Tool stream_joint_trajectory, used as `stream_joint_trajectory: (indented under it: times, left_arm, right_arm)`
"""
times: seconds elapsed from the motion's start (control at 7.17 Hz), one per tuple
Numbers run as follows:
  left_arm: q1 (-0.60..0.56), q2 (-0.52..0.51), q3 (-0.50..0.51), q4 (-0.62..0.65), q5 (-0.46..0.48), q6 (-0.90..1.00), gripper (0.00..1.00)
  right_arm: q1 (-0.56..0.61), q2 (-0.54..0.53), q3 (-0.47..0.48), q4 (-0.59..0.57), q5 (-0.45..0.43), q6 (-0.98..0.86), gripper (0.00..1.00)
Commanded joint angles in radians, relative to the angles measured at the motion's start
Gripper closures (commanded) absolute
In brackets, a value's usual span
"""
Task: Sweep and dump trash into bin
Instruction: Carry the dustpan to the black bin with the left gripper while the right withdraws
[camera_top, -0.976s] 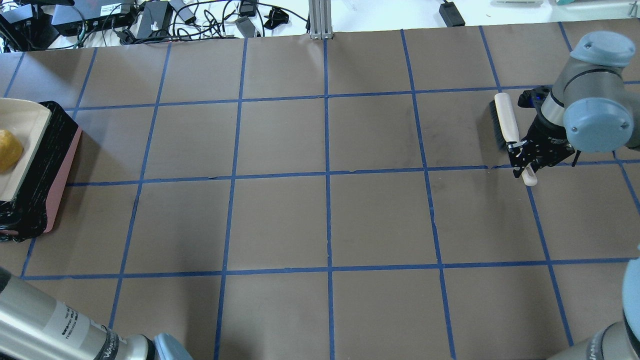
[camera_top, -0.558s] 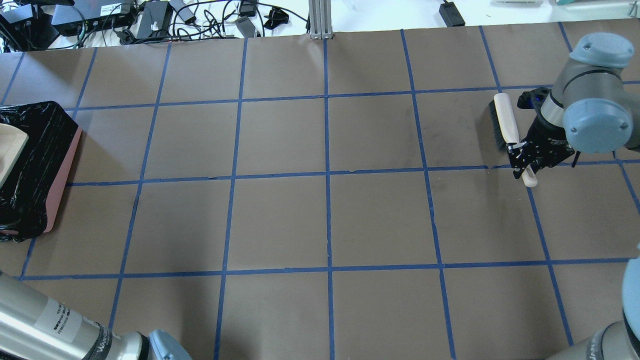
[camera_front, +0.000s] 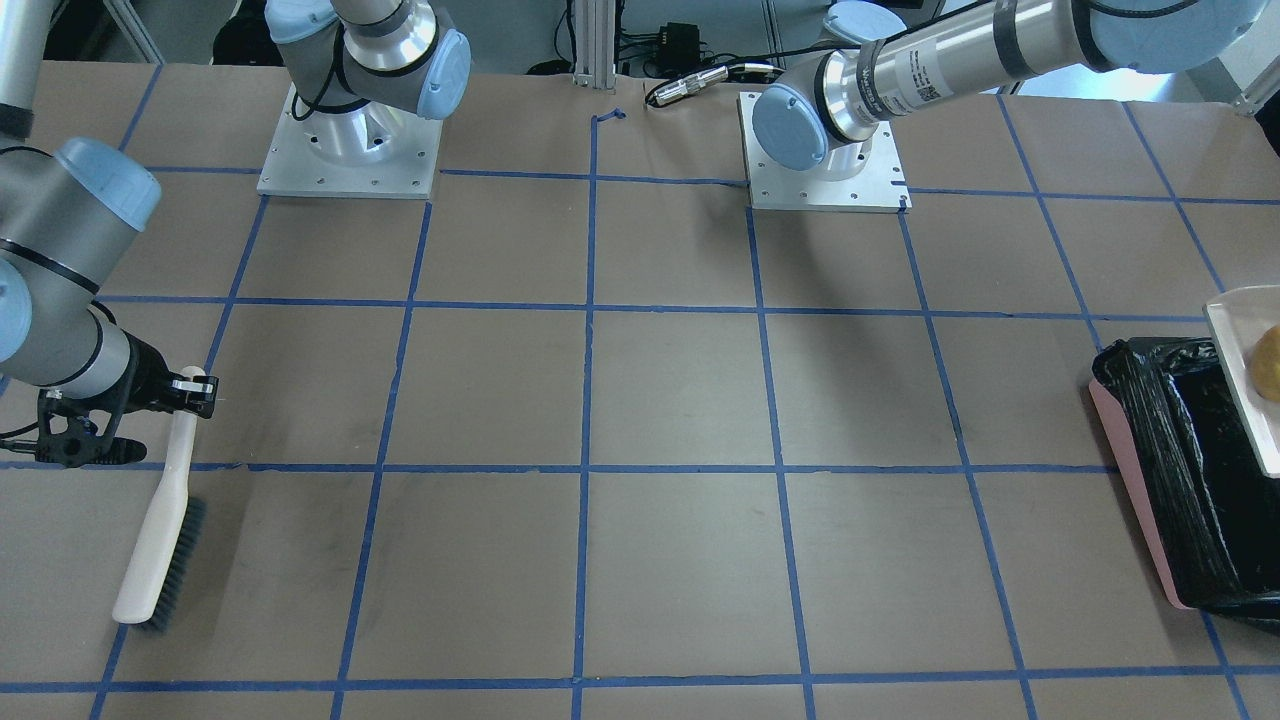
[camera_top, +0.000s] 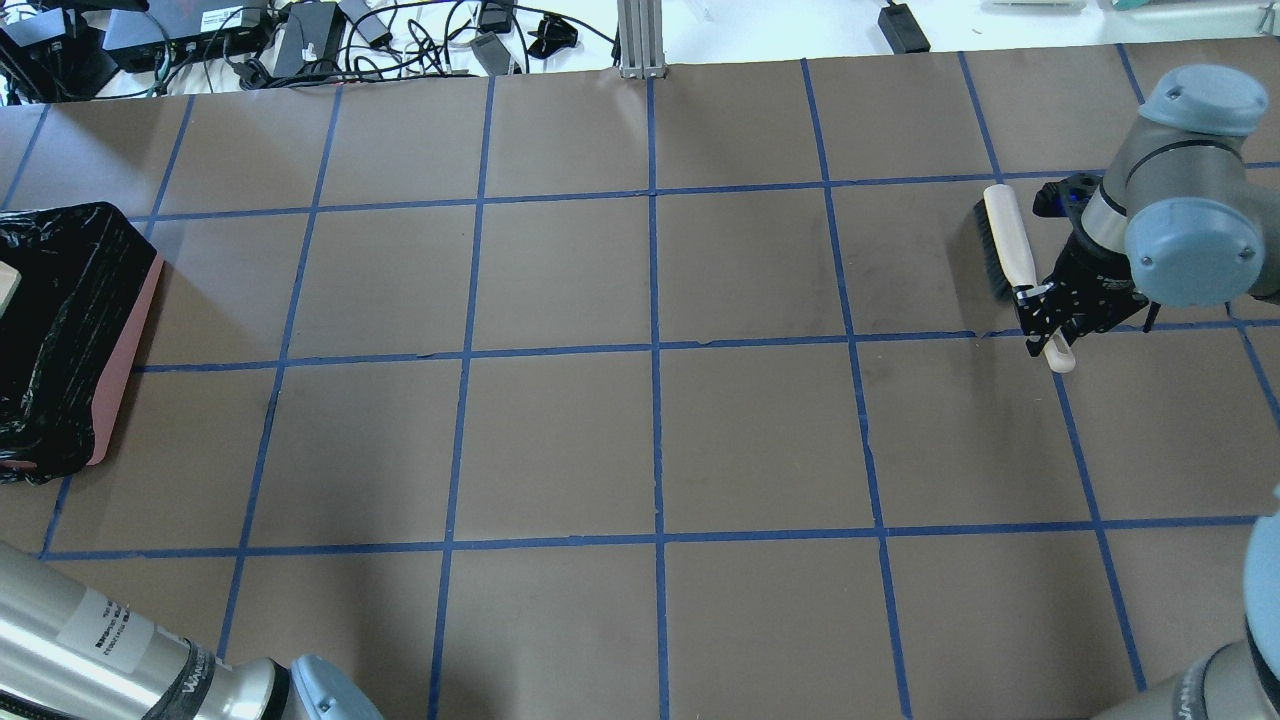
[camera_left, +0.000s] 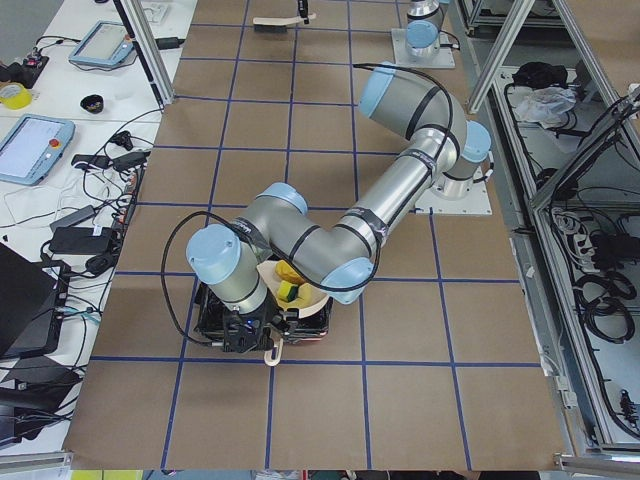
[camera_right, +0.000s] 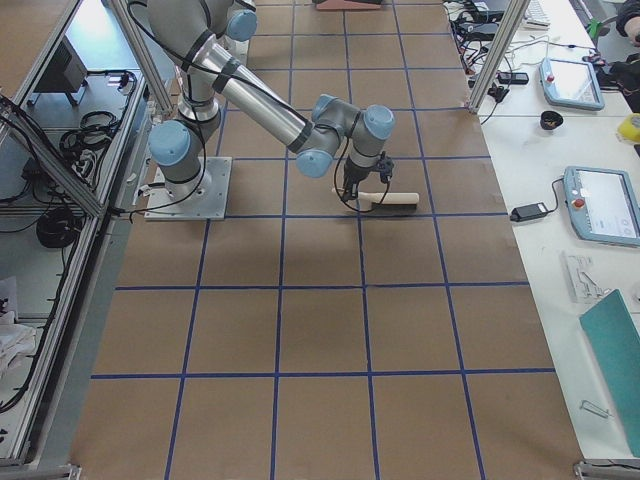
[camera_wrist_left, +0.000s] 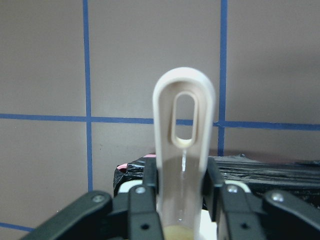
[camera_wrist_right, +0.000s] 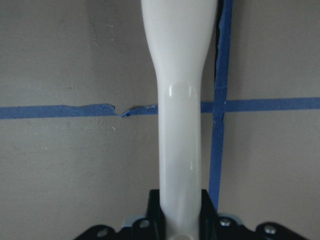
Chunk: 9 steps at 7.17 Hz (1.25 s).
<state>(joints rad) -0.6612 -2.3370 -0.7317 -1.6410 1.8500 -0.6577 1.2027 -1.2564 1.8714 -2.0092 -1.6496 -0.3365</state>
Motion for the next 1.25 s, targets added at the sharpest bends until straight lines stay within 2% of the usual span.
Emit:
stream_joint_trajectory:
  times: [0.0,0.42,0.98,1.12]
  left_arm:
    - [0.006,-0.039,0.032,0.048,0.026,0.001,1.0]
    - [0.006,-0.062,0.063,0.114,0.026,0.0,1.0]
    - [-0.012,-0.056,0.08,0.171,0.031,-0.028,1.0]
    - [-0.032,-0.056,0.08,0.194,0.069,-0.028,1.0]
  right_arm:
    - [0.0,0.0,0.0,-0.003,0.004,0.001,0.81]
    - [0.0,0.0,0.0,-0.003,0.005,0.001,0.74]
    - [0.0,0.0,-0.002,-0.003,0.002,0.001,0.49]
    - [0.0,-0.001,-0.002,-0.005,0.002,0.001,0.41]
